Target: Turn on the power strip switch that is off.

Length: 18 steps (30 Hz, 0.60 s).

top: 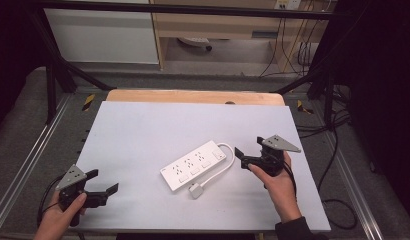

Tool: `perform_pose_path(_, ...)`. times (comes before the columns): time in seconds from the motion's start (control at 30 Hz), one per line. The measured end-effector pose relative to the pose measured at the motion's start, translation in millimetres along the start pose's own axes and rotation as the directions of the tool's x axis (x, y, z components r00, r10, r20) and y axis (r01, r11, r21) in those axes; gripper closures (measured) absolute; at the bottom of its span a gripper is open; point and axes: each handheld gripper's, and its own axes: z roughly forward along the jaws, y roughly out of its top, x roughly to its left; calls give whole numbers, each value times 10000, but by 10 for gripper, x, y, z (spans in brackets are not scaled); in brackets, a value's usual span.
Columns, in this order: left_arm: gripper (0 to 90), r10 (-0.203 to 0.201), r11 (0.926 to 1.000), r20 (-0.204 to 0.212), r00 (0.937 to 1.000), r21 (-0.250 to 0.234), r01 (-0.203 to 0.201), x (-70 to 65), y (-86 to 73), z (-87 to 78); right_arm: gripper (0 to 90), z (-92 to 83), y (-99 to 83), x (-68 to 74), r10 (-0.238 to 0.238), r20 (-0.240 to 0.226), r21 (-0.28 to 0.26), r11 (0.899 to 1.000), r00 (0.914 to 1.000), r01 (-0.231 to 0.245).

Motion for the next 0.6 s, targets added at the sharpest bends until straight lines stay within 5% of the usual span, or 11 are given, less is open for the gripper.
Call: perform_pose_path(0.6,61,28,10000,-39,10000,-28,-28,-1,-1,-1,27,-423,-198,-405,215,941,-437,9989,9953,-175)
